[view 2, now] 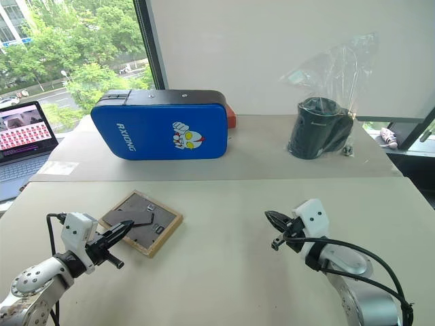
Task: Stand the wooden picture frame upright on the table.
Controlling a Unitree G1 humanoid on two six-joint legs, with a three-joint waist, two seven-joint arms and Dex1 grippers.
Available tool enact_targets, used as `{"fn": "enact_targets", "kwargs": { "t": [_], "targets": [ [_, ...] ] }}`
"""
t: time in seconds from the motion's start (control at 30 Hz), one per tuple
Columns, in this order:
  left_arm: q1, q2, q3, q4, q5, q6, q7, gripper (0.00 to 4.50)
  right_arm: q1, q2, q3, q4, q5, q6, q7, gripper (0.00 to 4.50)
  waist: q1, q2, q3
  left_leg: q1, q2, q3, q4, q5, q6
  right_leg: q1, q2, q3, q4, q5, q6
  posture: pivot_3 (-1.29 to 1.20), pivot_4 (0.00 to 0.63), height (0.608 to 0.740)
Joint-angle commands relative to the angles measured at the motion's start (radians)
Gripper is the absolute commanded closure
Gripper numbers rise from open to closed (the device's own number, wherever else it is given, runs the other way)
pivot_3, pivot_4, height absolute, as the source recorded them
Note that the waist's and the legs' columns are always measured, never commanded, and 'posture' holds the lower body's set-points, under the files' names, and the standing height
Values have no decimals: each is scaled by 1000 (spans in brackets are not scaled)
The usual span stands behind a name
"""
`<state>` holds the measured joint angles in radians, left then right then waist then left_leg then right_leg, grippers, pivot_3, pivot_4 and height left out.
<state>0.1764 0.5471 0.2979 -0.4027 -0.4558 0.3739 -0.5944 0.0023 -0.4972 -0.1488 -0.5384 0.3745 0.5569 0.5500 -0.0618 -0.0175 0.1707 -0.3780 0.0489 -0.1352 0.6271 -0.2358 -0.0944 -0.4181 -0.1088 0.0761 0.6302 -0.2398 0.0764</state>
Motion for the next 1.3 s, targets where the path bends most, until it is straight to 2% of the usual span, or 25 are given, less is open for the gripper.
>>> {"fn": "enact_targets", "kwargs": {
  "t": [0.03, 0.17, 0.3, 0.4, 0.5, 0.6, 0.7, 0.83, 1.0, 1.1, 1.3],
  "targets": [
    [15, -30, 48, -69, -17, 25, 72, 4459, -77, -18, 49, 37, -28, -17, 15, 4500, 0, 0, 0, 0, 0, 0, 0, 0, 0, 0, 0, 0, 0, 0, 0, 0, 150, 740],
    [85, -219, 266, -76, 0, 33, 380, 4459, -500, 69, 311, 382, -148, -36, 99, 4500, -44, -3, 3, 7, 0, 6, 1, 1, 0, 1, 0, 7, -1, 4, 2, 0, 150, 740],
    [137, -297, 313, -132, 65, 51, 522, 4459, -710, 181, 451, 634, -236, -116, 144, 4500, -39, -4, 2, 9, 4, 1, -2, 3, 4, 2, 8, 6, 2, 4, -3, 0, 150, 740],
    [176, -349, 270, -191, 82, 76, 567, 4459, -852, 289, 530, 859, -306, -205, 163, 4500, -21, -6, 2, 6, 3, 1, -1, 3, 4, 2, 7, 6, -1, 5, -2, 0, 150, 740],
    [178, -351, 172, -221, 120, 112, 569, 4459, -971, 402, 574, 1097, -371, -306, 147, 4500, -7, -6, 2, 2, 3, 2, 0, 3, 3, -2, 6, 6, -1, 6, -1, 0, 150, 740],
    [120, -341, 74, -244, 110, 180, 564, 4459, -1089, 508, 570, 1349, -424, -396, 84, 4500, -7, -6, 2, 3, 3, 1, -1, 4, 2, -3, 6, 6, 2, 6, -2, 0, 150, 740],
    [62, -329, 18, -249, 108, 251, 573, 4459, -1147, 561, 573, 1491, -467, -472, 73, 4500, -10, -6, 2, 3, 3, 1, -1, 4, 2, -3, 6, 5, 2, 6, -2, 0, 150, 740],
    [23, -307, 3, -234, 114, 328, 581, 4459, -1145, 607, 575, 1533, -483, -517, 153, 4500, -13, -6, 2, 3, 3, 1, -1, 4, 2, -3, 6, 5, 2, 6, -2, 0, 150, 740],
    [-18, -278, -12, -189, 120, 346, 552, 4459, -1056, 615, 604, 1438, -503, -486, 259, 4500, -20, -6, 2, 4, 3, 1, -2, 4, 2, -3, 6, 5, 2, 6, -2, 0, 150, 740],
    [-66, -217, -93, -143, 136, 337, 467, 4459, -1001, 570, 569, 1351, -502, -406, 250, 4500, -14, -6, 2, 5, 3, 1, -2, 4, 2, -1, 6, 5, 3, 6, -2, 0, 150, 740],
    [-149, -123, -256, -78, 149, 298, 282, 4459, -830, 421, 509, 1017, -498, -165, 237, 4500, 9, -5, 1, 5, 3, 1, -2, 5, 1, 1, 6, 5, 2, 6, -2, 0, 150, 740]
  ]
}}
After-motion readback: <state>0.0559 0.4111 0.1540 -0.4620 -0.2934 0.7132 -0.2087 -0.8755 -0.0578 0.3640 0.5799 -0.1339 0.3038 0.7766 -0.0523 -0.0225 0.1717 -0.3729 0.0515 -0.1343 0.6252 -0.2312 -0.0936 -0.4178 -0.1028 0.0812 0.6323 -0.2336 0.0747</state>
